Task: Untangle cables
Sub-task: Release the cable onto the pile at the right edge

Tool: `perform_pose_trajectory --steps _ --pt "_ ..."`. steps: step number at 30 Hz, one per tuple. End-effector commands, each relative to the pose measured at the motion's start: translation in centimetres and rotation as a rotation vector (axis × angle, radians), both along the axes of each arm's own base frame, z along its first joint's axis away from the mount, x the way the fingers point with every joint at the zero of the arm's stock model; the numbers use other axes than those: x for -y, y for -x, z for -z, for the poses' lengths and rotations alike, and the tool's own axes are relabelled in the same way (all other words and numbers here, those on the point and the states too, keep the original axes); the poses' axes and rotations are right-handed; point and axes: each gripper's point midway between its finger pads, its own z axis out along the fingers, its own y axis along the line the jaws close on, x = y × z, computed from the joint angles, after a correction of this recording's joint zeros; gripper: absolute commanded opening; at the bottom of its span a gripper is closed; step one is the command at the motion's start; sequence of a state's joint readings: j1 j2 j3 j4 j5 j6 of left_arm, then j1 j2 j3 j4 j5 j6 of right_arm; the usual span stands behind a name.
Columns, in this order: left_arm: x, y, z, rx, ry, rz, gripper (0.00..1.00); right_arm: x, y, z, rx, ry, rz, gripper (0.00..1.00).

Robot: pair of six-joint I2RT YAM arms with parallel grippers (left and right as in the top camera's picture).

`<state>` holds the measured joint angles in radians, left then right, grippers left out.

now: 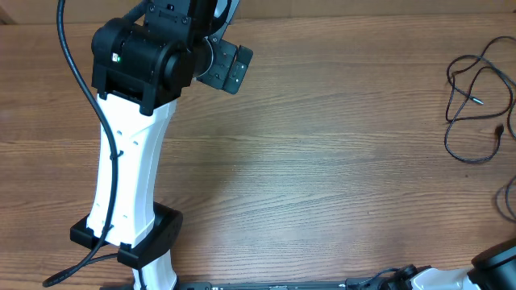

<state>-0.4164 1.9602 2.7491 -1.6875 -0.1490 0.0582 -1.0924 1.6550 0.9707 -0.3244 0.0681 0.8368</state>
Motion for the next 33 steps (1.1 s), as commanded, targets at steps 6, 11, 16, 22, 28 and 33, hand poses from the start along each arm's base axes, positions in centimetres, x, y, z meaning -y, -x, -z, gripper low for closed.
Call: perform_pose_trajectory --steps 6,11,16,22,28,33 --pt "0.1 -0.2 0.4 -0.016 0.012 -0.007 1.00 -3.5 -12.1 -12.0 0.573 0.173 -0.580 1.00" --pt "0.1 -0.2 0.4 -0.016 0.013 -0.007 1.00 -7.5 -15.3 -23.8 0.735 0.450 -0.767 1.00" --pt "0.2 -0.1 0.4 -0.018 0.018 -0.003 1.00 -15.1 -16.9 -32.9 0.788 0.795 -1.014 1.00" --pt "0.2 -0.1 0.4 -0.018 0.018 -0.003 1.00 -29.0 -17.9 -39.1 0.823 1.288 -1.444 1.00" --pt "0.2 -0.1 0.4 -0.018 0.017 -0.002 1.00 -38.3 -15.8 -42.2 0.942 1.542 -1.601 1.00" --pt "0.2 -0.1 0.4 -0.018 0.018 -0.003 1.00 -40.7 -12.9 -42.8 0.881 1.623 -1.634 1.00"
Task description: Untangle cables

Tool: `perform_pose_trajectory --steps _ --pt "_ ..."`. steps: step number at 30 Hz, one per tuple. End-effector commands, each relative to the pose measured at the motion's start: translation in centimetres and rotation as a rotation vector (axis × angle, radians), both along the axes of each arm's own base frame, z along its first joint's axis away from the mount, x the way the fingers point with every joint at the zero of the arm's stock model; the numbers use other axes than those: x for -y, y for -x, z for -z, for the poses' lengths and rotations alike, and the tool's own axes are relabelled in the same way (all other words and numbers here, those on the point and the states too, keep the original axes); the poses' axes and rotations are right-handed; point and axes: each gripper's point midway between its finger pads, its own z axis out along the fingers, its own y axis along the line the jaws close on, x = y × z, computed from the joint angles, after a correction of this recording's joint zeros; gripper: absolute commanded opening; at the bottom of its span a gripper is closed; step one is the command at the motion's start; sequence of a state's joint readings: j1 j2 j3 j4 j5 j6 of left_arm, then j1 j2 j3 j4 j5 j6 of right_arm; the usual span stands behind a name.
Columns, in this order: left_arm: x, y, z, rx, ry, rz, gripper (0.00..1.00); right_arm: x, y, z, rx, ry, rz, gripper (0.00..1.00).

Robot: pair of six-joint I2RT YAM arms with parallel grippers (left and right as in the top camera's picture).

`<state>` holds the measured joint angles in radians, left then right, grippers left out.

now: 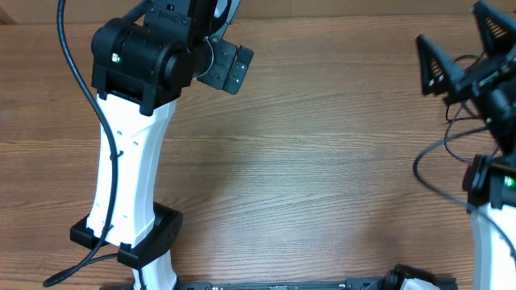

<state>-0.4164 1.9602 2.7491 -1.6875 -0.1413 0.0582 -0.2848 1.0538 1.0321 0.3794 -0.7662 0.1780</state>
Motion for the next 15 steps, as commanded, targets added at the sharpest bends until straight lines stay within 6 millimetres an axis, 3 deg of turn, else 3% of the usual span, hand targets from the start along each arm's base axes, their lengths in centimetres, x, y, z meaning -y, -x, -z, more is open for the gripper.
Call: perform_pose_trajectory --steps 1,5,8,10,12,15 --pt "0.1 -0.2 0.4 -0.016 0.012 -0.007 1.00 -0.9 3.3 -2.0 0.145 0.179 0.104 1.00" --pt "0.2 -0.2 0.4 -0.017 0.014 -0.006 1.00 -1.8 8.0 -3.7 0.317 0.368 0.217 1.00" --pt "0.8 0.0 0.5 -0.029 0.042 0.018 1.00 -3.1 13.1 -6.1 0.462 0.390 0.239 1.00" --pt "1.1 0.2 0.5 -0.036 0.057 0.031 1.00 -3.3 15.0 -6.8 0.496 0.385 0.264 1.00" --pt "1.4 0.3 0.5 -0.043 0.072 0.043 1.00 -3.4 15.1 -5.7 0.420 0.347 0.234 1.00" --pt "1.9 0.5 0.5 -0.051 0.088 0.059 1.00 -3.0 12.5 0.0 0.111 0.283 0.171 1.00"
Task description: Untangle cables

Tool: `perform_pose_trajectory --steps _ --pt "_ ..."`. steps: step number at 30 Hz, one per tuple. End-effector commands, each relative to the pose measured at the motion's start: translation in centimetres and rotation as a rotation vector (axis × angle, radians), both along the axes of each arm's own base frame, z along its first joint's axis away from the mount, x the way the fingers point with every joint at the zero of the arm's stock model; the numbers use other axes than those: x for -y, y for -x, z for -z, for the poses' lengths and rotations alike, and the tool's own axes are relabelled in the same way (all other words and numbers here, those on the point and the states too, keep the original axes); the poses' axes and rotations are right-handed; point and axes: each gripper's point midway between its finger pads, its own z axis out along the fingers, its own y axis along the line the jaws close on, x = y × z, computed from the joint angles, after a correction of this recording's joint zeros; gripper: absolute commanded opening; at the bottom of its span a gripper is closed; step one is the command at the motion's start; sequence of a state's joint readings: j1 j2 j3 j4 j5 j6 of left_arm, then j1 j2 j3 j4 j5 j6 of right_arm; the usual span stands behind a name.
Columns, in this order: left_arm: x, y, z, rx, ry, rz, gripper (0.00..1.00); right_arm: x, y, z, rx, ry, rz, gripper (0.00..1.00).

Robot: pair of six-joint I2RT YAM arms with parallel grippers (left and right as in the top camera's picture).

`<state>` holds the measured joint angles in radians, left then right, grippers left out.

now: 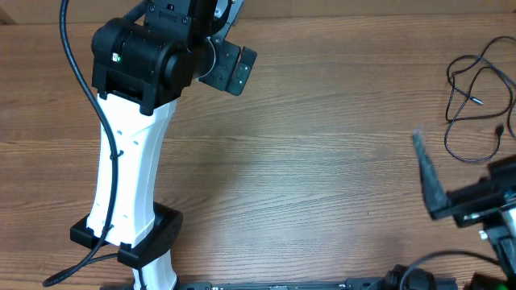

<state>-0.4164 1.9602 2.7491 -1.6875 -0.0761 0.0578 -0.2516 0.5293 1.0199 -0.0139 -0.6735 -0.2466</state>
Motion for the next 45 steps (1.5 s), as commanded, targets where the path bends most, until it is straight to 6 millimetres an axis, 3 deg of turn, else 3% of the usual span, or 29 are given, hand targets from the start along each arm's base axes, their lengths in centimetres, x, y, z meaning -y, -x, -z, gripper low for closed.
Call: perform_pose_trajectory --steps 1,2,4,7,10,13,16,18,21,24,27,32,36,39,42,45 --pt "0.8 0.1 0.4 -0.030 0.040 0.019 1.00 1.3 -4.0 6.6 -0.311 -0.102 0.013 1.00" --pt "0.8 0.1 0.4 -0.030 0.040 0.019 1.00 1.7 -5.1 8.9 -0.403 -0.128 0.024 1.00" --pt "0.8 0.1 0.4 -0.030 0.039 0.019 1.00 2.5 -7.0 11.6 -0.483 -0.153 0.045 1.00" --pt "0.8 0.1 0.4 -0.029 0.039 0.018 1.00 3.1 -9.2 13.8 -0.525 -0.163 0.048 1.00" --pt "0.8 0.1 0.4 -0.030 0.040 0.018 1.00 3.3 -11.1 14.2 -0.522 -0.162 0.032 1.00" --pt "0.8 0.1 0.4 -0.030 0.041 0.019 1.00 3.6 -12.3 13.0 -0.507 -0.256 0.001 1.00" --pt "0.8 0.1 0.4 -0.030 0.040 0.018 1.00 3.7 -12.3 10.1 -0.427 -0.347 -0.045 1.00" --pt "0.8 0.1 0.4 -0.030 0.041 0.019 1.00 3.4 -10.9 7.2 -0.318 -0.356 -0.077 1.00" --pt "0.8 0.1 0.4 -0.030 0.041 0.019 1.00 3.7 -8.8 4.3 -0.193 -0.362 -0.046 1.00" --pt "0.8 0.1 0.4 -0.030 0.041 0.019 1.00 3.5 -6.5 3.5 -0.158 -0.366 -0.029 1.00" --pt "0.8 0.1 0.4 -0.030 0.040 0.019 1.00 3.1 -3.9 3.9 -0.156 -0.370 -0.012 1.00" --pt "0.8 0.1 0.4 -0.030 0.041 0.019 1.00 3.4 -0.5 6.3 -0.146 -0.413 0.054 1.00" --pt "1.3 0.3 0.4 -0.040 0.062 0.037 1.00 3.2 1.1 8.9 -0.134 -0.416 0.058 1.00" --pt "1.6 0.4 0.4 -0.046 0.076 0.050 1.00 3.4 0.4 12.5 -0.207 -0.433 0.073 1.00" --pt "1.6 0.4 0.4 -0.046 0.076 0.050 1.00 4.2 -1.6 17.2 -0.316 -0.468 0.111 1.00" --pt "1.5 0.4 0.4 -0.044 0.072 0.047 1.00 5.7 -3.5 20.7 -0.355 -0.510 0.173 1.00"
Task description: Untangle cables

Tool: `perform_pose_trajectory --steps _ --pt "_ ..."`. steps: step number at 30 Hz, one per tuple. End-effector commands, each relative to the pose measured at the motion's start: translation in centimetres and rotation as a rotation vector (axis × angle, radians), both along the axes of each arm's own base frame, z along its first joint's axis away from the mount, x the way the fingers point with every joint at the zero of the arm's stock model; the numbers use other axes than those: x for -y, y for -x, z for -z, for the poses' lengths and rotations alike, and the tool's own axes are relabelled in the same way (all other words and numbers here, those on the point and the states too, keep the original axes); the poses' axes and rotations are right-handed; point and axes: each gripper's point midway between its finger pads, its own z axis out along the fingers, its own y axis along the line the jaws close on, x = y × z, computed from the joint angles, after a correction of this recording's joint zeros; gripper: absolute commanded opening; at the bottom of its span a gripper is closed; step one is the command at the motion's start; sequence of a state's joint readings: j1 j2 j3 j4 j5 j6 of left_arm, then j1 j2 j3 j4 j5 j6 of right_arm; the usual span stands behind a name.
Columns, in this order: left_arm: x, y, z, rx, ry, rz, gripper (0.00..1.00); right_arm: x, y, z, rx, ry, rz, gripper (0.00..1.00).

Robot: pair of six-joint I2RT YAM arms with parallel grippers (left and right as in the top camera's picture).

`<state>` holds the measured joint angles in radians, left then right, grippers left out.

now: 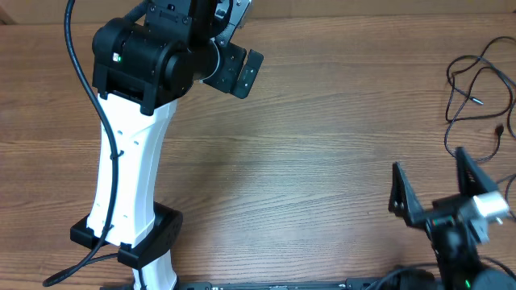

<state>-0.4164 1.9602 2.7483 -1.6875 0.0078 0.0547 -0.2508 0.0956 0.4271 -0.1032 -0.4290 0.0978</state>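
Observation:
A loose tangle of thin black cables lies on the wooden table at the far right, running off the right edge. My right gripper stands near the front right, nearer the front than the cables and apart from them. Its two fingers are spread wide, open and holding nothing. My left gripper is at the back left, at the top edge of the view, far from the cables. One finger plate shows well off its axis, so it looks open and empty.
The left arm's white link and black base take up the left side of the table. A thick black hose curves along that arm. Part of the tangle reaches the right edge around.
My right gripper was turned edge-on at the right side; now it sits lower, toward the front, with both fingers showing spread. The left gripper's finger plate has shifted slightly right. The cables lie the same.
At first the right arm barely showed in the front right corner. Then its open gripper stood over the cables at the far right. Then it was back toward the front, with the cables lying as before. Now it is open near the front right.

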Motion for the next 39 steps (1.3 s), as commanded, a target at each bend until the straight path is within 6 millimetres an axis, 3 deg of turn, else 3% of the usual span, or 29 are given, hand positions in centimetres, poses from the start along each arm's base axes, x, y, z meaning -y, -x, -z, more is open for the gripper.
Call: perform_pose_trajectory --steps 1,8,15,25,30,39 --pt "0.1 -0.2 0.4 -0.016 0.009 -0.004 1.00 1.7 -1.7 3.4 -0.050 -0.055 0.072 1.00" --pt "0.2 -0.2 0.4 -0.016 0.009 -0.004 1.00 3.1 -3.5 8.7 -0.145 -0.141 0.148 1.00" --pt "0.2 -0.2 0.4 -0.017 0.010 -0.004 1.00 3.3 -3.6 11.3 -0.167 -0.175 0.219 1.00" --pt "0.2 -0.1 0.4 -0.018 0.013 -0.001 1.00 7.1 -3.4 16.6 -0.286 -0.186 0.507 1.00" --pt "0.2 -0.1 0.4 -0.018 0.012 -0.001 1.00 7.4 -3.2 16.5 -0.293 -0.070 0.549 1.00" --pt "0.2 -0.1 0.4 -0.018 0.013 -0.001 1.00 7.4 -3.2 16.5 -0.291 -0.065 0.548 1.00"
